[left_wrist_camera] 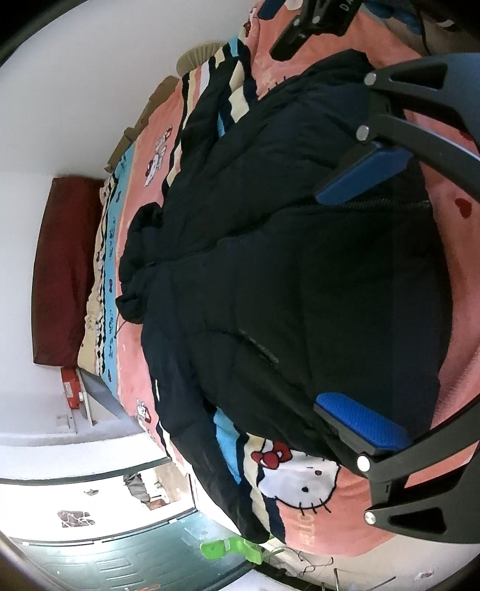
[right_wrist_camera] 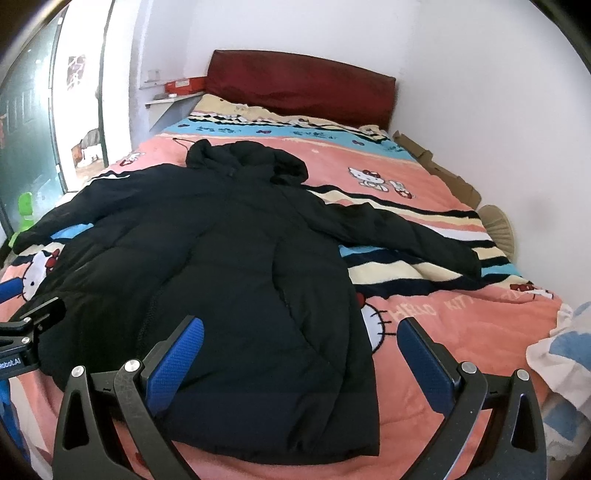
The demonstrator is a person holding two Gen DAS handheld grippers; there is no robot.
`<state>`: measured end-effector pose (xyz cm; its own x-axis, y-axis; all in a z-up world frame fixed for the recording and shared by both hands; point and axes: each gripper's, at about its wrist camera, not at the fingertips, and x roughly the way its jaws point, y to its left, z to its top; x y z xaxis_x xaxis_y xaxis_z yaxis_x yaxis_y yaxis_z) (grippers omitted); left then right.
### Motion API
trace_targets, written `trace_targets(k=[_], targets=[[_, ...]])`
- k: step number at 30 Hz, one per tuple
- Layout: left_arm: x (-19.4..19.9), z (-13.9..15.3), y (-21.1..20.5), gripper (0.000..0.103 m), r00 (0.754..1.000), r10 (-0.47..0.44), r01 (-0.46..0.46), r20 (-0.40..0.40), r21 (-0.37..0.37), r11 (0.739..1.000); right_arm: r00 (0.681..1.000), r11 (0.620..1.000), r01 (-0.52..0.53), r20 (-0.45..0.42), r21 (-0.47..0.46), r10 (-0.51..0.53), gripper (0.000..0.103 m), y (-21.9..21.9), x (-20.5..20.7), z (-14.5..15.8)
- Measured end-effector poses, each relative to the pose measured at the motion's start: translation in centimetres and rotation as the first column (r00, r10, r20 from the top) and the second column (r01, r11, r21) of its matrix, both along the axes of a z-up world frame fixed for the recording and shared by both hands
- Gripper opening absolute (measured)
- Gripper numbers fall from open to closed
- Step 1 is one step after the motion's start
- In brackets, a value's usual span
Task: Fold large clothes
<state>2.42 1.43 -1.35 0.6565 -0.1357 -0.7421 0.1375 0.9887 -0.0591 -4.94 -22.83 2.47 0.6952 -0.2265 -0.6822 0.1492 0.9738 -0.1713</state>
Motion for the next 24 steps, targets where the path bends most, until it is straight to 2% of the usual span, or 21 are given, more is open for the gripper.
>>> trace_targets(k=[7, 11, 17, 20, 24], targets=[[1.2, -0.3, 0.5, 0.103, 0.999, -0.054, 0.054, 0.008, -0.044, 0.998, 0.998, 0.998, 0.055, -0.011, 0.02, -0.055, 0.102, -0.4, 1.0, -0.4], [1.6, -0.7, 0.5, 0.103, 0.992, -0.125, 0.126, 0.007, -0.082, 0.989, 0.998, 0.998, 0.053, -0.025, 0.032, -0.052, 0.102, -0.1, 1.9, -0.8], [2.5, -1.6, 1.0, 0.103, 0.984, -0.179, 0.173, -0.028, -0.141, 0.975, 0.999, 0.997, 0.039, -0.008, 0.067, -0.038, 0.102, 0.3, 3.4, -0.6], [3.4, -1.3, 3.0, 0.103, 0.987, -0.161, 0.156, -0.014, -0.184, 0.97, 0.999, 0.997, 0.031, 0.004, 0.069, -0.032, 0.102, 0.8, 4.1, -0.1], [5.9, -0.8, 8.3, 0.103, 0.998, -0.062, 0.057, -0.01, -0.252, 0.966, 0.999, 0.997, 0.028, 0.015, 0.077, -0.03, 0.102, 1.5, 5.1, 0.2]])
